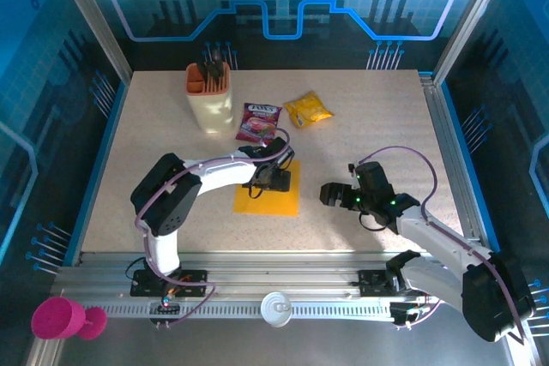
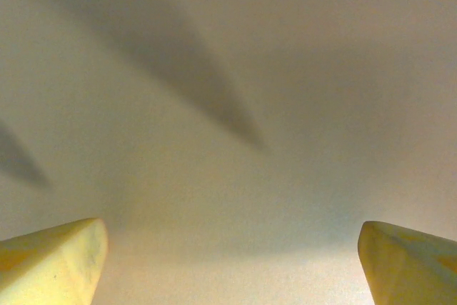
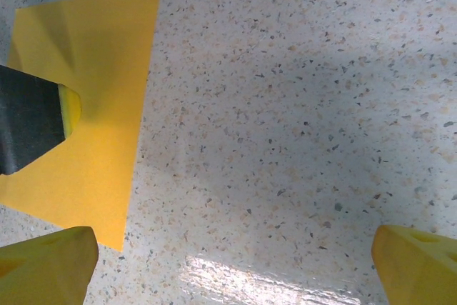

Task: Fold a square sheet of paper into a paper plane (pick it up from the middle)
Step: First fold in half a square sheet of paper at the center of the table.

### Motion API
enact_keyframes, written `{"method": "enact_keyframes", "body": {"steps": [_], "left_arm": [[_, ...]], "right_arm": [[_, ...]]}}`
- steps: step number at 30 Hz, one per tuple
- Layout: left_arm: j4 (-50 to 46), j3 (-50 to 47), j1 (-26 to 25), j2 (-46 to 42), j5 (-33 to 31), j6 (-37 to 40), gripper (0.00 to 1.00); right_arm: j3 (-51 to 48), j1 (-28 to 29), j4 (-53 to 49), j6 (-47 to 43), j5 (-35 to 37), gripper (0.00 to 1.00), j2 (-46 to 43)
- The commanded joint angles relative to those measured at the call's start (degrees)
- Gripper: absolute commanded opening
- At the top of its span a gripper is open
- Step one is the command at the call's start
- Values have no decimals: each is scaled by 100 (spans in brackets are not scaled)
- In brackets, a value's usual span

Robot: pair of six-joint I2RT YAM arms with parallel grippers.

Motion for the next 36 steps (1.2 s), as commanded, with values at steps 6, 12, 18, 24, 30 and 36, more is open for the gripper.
{"method": "enact_keyframes", "body": {"steps": [6,12,18,24,30,36], "left_arm": [[-50,-168,-95,200,-182,-243,90],[20,-303,-129,296,-236,-315,84],[99,-367,-139,141,-198,-300,72],[144,-260,-148,-397,-39,-193,50],[586,-256,-148,-1213,451,-153,32],[1807,-806,-150,-1872,1359,-545,33]], "right_arm": [[46,-155,-138,-48,-47,99,-168],[30,-243,-175,-43,-68,99,-215],[4,-322,-224,-60,-114,99,-280],[-27,-376,-225,-70,-131,99,-313],[-58,-412,-212,-65,-178,99,-319],[-80,-439,-218,-59,-218,99,-351]]}}
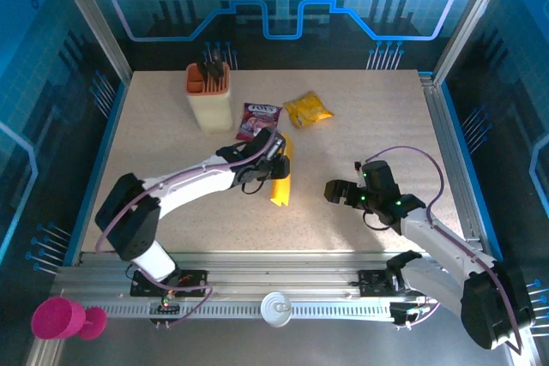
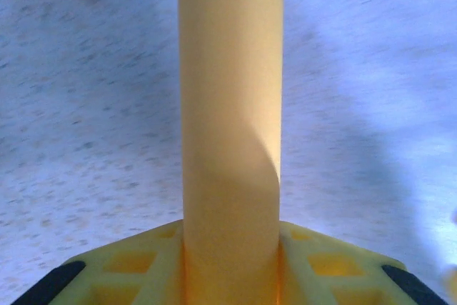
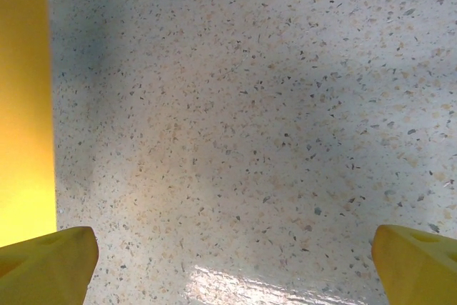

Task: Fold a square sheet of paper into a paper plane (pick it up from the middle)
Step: First fold in half a square sheet of paper at the center of the table.

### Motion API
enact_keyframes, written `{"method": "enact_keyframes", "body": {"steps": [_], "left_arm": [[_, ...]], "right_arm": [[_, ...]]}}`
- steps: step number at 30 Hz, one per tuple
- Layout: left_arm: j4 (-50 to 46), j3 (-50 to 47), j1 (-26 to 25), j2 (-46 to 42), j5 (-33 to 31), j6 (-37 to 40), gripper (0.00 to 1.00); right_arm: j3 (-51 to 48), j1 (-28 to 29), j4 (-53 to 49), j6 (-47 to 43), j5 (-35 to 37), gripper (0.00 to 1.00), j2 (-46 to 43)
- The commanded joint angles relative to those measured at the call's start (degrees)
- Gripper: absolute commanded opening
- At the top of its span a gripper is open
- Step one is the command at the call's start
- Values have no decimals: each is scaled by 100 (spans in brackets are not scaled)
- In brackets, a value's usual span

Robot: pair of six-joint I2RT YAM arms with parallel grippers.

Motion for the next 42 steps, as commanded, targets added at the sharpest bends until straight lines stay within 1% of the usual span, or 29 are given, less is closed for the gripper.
{"method": "enact_keyframes", "body": {"steps": [1,6,10,13,17,20,23,28,35,42], "left_arm": [[939,-454,-49,-212,758,-362,33],[2297,-1223,-52,-146,1094,-900,33],[3022,-1736,-47,52,1062,-1182,33],[3272,-2009,-50,151,884,-1271,34],[3079,-2113,-44,296,632,-1173,35],[2854,-2126,-48,378,412,-1020,48],[2673,-2123,-43,397,238,-864,56],[2412,-2110,-43,300,-10,-597,65],[2051,-1970,-34,125,-265,-282,70],[1860,-2029,58,-66,-487,-96,71]], "right_arm": [[-75,-100,-99,-65,-90,99,-92],[12,-126,-188,-138,-169,99,-57],[63,-185,-195,-197,-340,99,-10],[97,-205,-112,-228,-536,99,87],[153,-214,106,-232,-886,99,340],[188,-214,304,-189,-1093,99,552],[219,-211,509,-135,-1270,99,761],[325,-211,782,-39,-1547,100,1090],[528,-196,1136,105,-1844,97,1615],[697,-118,1451,275,-2022,93,2090]]}}
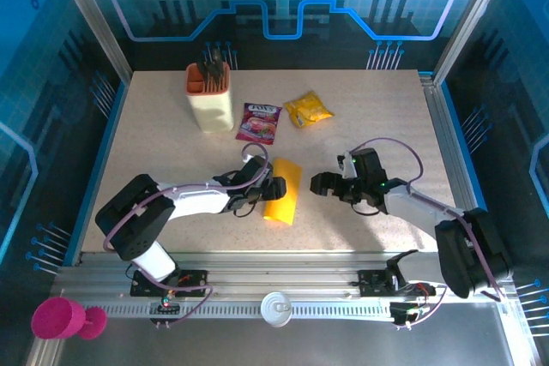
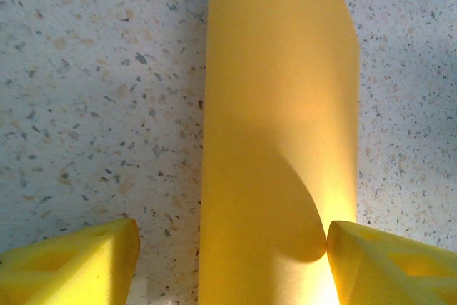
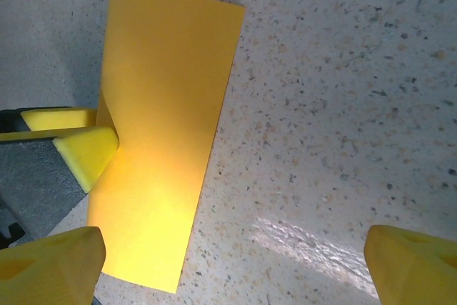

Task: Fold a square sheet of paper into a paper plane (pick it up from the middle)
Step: First fold in half a square sheet of paper at the center of the table.

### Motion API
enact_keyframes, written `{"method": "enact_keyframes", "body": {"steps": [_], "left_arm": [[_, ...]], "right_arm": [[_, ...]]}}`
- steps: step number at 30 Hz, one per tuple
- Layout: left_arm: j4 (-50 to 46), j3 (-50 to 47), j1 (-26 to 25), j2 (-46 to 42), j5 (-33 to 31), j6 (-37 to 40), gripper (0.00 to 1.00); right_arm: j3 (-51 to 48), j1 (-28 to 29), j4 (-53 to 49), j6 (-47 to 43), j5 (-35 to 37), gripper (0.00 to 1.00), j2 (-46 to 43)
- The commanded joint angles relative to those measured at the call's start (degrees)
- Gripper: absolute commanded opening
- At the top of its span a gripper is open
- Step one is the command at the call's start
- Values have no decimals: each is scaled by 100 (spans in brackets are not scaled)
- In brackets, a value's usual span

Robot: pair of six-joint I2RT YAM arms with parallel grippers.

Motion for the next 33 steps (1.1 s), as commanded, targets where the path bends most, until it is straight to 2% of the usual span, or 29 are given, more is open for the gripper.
{"method": "enact_keyframes", "body": {"steps": [1,7,16,26,33], "left_arm": [[-207,13,69,-239,-214,251,71],[-210,-79,203,-368,-183,307,72],[-163,-193,352,-331,-112,396,72],[-155,-306,439,-334,-72,505,72],[-59,-377,458,-373,-2,601,72]], "right_arm": [[208,44,309,168,-228,92,193],[399,194,556,324,-320,86,628],[740,450,1057,586,-559,66,1356],[973,671,1528,819,-722,53,2031],[1157,763,1681,926,-833,48,2299]]}}
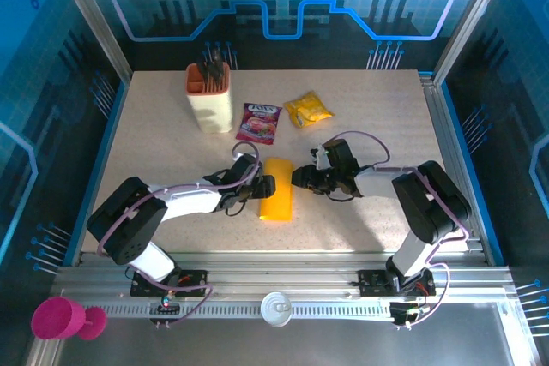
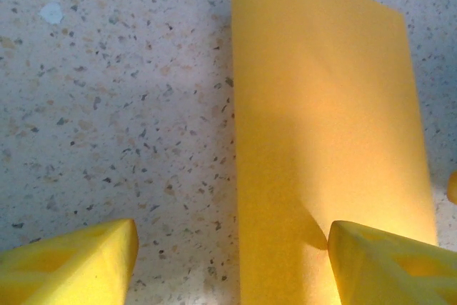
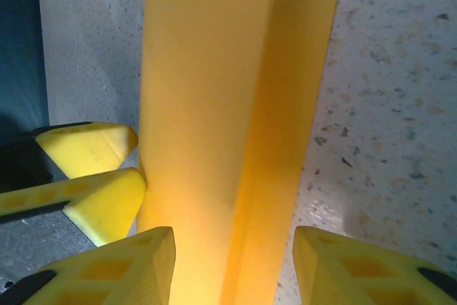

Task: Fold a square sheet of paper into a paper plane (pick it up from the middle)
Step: First fold in half a square sheet of paper at the center of the table.

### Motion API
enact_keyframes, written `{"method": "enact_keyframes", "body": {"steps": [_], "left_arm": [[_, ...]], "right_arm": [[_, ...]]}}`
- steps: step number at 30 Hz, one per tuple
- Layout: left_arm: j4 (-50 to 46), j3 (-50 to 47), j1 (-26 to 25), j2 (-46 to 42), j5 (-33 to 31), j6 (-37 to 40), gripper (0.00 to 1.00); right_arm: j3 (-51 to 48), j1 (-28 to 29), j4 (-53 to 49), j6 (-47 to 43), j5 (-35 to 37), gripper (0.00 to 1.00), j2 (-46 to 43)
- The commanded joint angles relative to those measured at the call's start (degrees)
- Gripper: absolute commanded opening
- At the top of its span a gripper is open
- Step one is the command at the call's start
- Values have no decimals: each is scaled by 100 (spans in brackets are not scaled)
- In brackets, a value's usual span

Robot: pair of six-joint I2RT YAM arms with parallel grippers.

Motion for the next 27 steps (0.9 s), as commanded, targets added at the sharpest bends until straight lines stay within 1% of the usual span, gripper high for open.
{"method": "enact_keyframes", "body": {"steps": [1,9,11,16,19,25,27], "left_arm": [[33,-94,47,-129,92,192,72],[71,-129,56,-168,167,162,72],[78,-121,62,-222,200,122,72],[88,-86,62,-307,247,44,72],[69,-51,61,-316,261,49,72],[84,-41,62,-233,255,35,72],[107,-33,62,-189,255,35,72]], "right_arm": [[194,110,190,84,-191,47,136],[234,180,246,190,-218,45,300],[205,182,410,190,-212,45,296],[193,167,421,229,-209,50,300],[194,189,464,246,-232,51,306],[230,189,560,310,-315,48,336],[249,189,603,324,-343,44,349]]}}
